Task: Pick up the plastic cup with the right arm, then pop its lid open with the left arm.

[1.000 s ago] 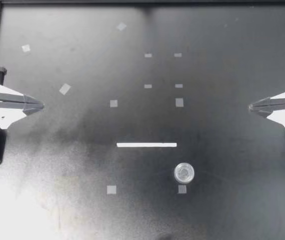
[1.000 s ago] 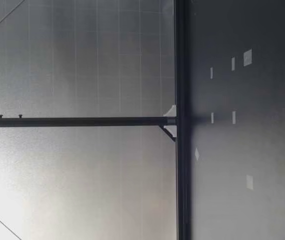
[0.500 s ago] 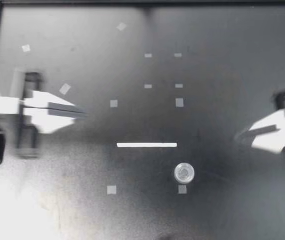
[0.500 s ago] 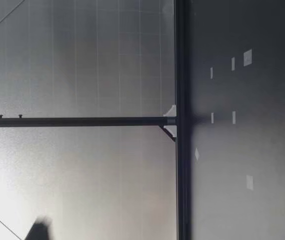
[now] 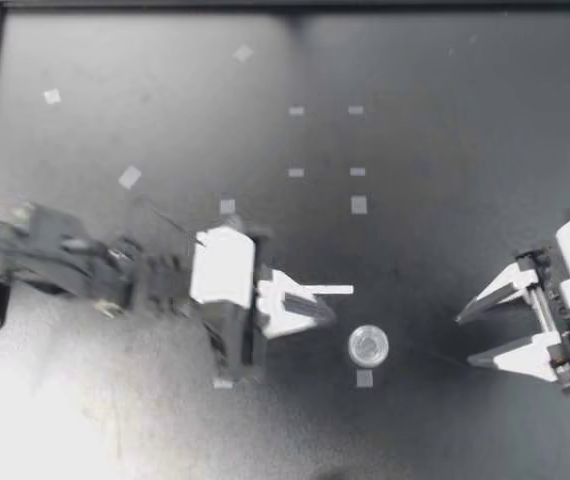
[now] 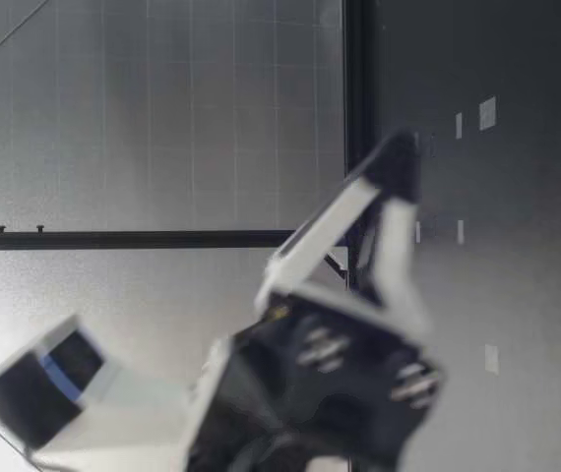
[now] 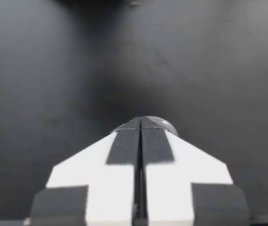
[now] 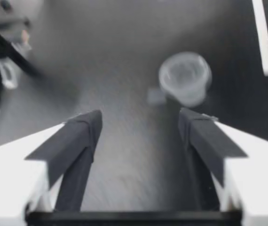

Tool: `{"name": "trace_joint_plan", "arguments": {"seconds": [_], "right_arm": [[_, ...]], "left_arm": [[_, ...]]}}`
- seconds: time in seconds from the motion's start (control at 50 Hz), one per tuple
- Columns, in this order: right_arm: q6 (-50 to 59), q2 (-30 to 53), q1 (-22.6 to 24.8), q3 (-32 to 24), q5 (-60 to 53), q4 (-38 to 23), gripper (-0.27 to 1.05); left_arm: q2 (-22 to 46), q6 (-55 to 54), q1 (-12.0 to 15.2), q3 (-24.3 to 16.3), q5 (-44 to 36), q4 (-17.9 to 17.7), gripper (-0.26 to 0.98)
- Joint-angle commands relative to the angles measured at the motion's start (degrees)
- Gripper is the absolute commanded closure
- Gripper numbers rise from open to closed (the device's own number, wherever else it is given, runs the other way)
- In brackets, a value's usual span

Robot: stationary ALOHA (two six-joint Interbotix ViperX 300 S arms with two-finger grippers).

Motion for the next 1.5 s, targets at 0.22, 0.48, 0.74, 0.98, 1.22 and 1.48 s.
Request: {"name": "trace_joint_plan", "arguments": {"seconds": [0.22,0.48,0.74,0.98,1.22,1.48], "right_arm": [[0.1,14.1,0.5,-5.5,-3.3,0.1,0.12],[-0.3,23.3,0.3,-7.5,-10.6,3.0,0.12],[-0.4,32.0,0.3,-10.3,-15.8,4.7,0.12],[-0.5,36.1,0.2,-12.0,-17.8,5.0,0.12],[-3.9,37.6,0.2,-12.9,-19.2,7.6,0.12],[-6.1,38.0,0.1,-14.2,-19.3,8.3,0.12]], "left_arm": [[0.8,-1.1,-0.9,-2.0,0.1,-0.4,0.81],[3.3,-3.5,-0.9,-2.4,-0.2,-0.4,0.81],[4.5,-4.4,-1.1,-2.6,-1.6,-0.1,0.81],[6.6,-4.4,-1.1,-4.0,-2.9,0.0,0.81],[8.0,-4.4,-1.5,-5.6,-2.7,0.0,0.81],[8.8,-4.4,-1.5,-6.2,-2.5,0.0,0.81]]}}
